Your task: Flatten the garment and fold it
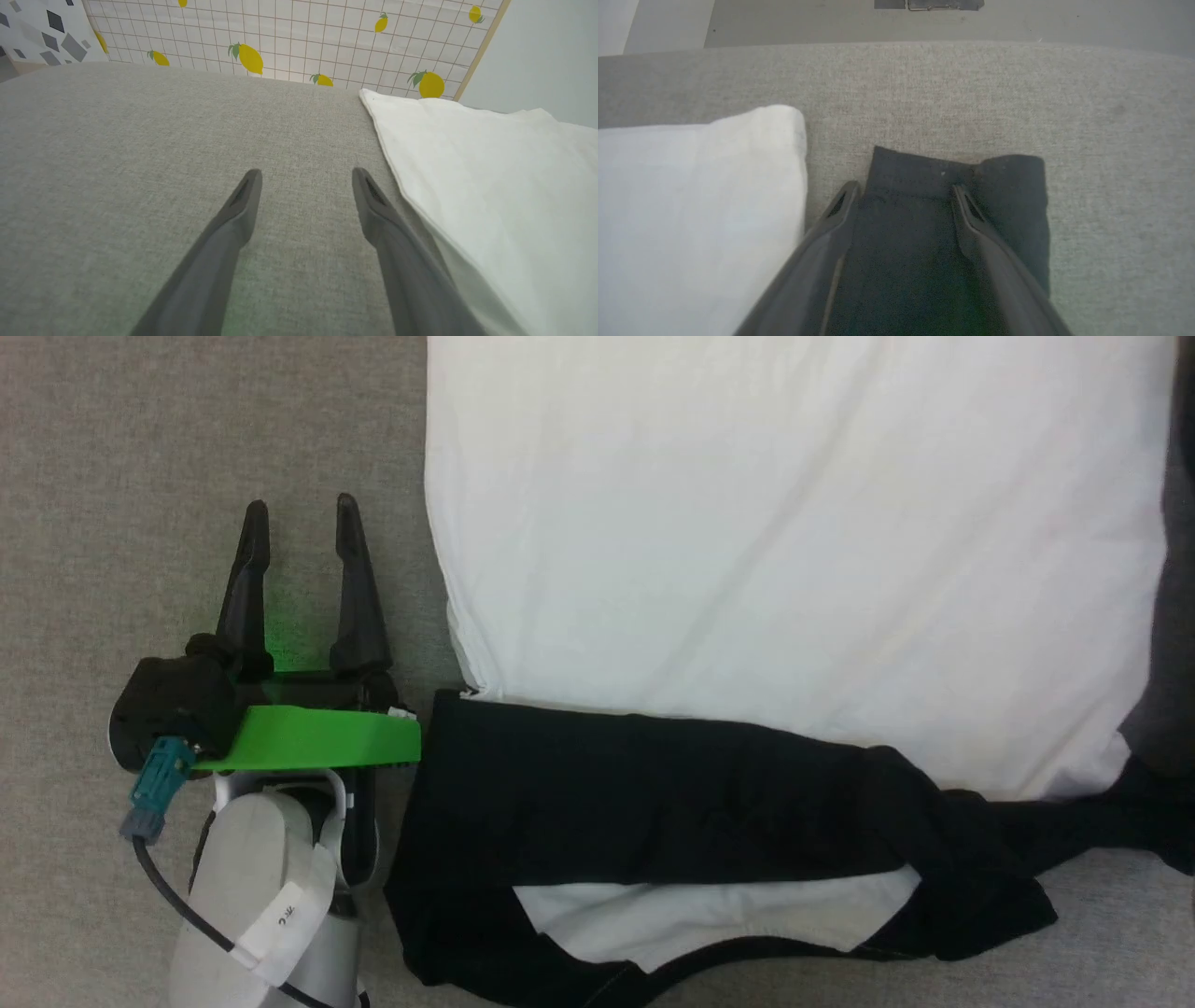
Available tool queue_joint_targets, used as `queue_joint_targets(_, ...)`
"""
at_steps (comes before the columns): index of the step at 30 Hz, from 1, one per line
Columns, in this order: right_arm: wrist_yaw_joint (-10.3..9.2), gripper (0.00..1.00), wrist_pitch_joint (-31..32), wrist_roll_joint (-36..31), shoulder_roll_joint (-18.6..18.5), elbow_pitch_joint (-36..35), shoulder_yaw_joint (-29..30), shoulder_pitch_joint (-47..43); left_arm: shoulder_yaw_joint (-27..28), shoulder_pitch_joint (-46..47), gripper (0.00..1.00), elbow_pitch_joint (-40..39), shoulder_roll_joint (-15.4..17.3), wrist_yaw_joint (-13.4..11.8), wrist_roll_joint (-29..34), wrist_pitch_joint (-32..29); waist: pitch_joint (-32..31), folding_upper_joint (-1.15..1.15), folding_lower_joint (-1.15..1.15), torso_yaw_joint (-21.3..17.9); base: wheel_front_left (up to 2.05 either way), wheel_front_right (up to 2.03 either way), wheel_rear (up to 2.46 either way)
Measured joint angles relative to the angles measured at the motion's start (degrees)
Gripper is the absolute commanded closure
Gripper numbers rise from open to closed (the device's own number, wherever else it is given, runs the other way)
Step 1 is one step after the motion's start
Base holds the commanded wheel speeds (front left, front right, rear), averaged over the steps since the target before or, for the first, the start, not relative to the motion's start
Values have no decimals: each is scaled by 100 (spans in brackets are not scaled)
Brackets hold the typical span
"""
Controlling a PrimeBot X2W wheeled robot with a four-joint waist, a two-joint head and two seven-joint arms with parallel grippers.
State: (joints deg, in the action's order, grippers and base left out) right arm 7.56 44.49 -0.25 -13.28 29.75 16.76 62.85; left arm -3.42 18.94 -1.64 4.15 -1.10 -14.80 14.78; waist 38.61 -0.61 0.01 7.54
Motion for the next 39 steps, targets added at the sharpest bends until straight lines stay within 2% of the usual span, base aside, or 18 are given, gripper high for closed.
queue_joint_targets(2, 0, 65, 254, -13, -68, -104, -13, 64, 47, -1, 0, -1, -23, 32, 43, 0, 78, 0, 0, 66, 0, 0, 0)
queue_joint_targets(3, 0, 85, 333, -32, -93, -171, -30, 64, 65, -1, 0, 4, -27, 51, 79, 0, 96, 0, 0, 90, 0, 0, 0)
queue_joint_targets(4, 0, 100, 372, -34, -107, -213, -34, 60, 86, -3, 0, 12, -31, 56, 113, 0, 97, 0, 0, 98, 0, 0, 0)
queue_joint_targets(7, 0, 100, 299, -31, -121, -343, -34, -75, 147, -17, 0, 60, -49, 81, 163, 0, 47, 0, 0, 93, 0, 0, 0)
queue_joint_targets(12, 0, 100, -431, 258, -43, -635, -30, -684, 285, -167, 0, 183, -60, 114, 229, 0, -188, 0, 0, 29, 0, 0, 0)
queue_joint_targets(17, 0, 100, -983, 694, -85, -1351, 134, -1563, 433, -493, 0, 320, -58, 186, 311, 0, -614, 0, 0, -107, 0, 0, 0)
queue_joint_targets(22, 0, 100, -1061, 840, -322, -2417, 829, -2925, 603, -901, 0, 432, -43, 215, 324, 1, -1273, 0, -1, -362, 0, 0, 0)
queue_joint_targets(28, 0, 100, -990, 900, -309, -3178, 1533, -3949, 680, -1230, 0, 479, -10, 268, 323, 0, -1869, 0, -1, -652, 0, 0, 0)
queue_joint_targets(39, 0, 100, -1300, 521, -336, -3165, 2670, -4803, 616, -1330, 0, 552, 2, 328, 314, 0, -2533, 0, -1, -1052, 0, 0, 0)
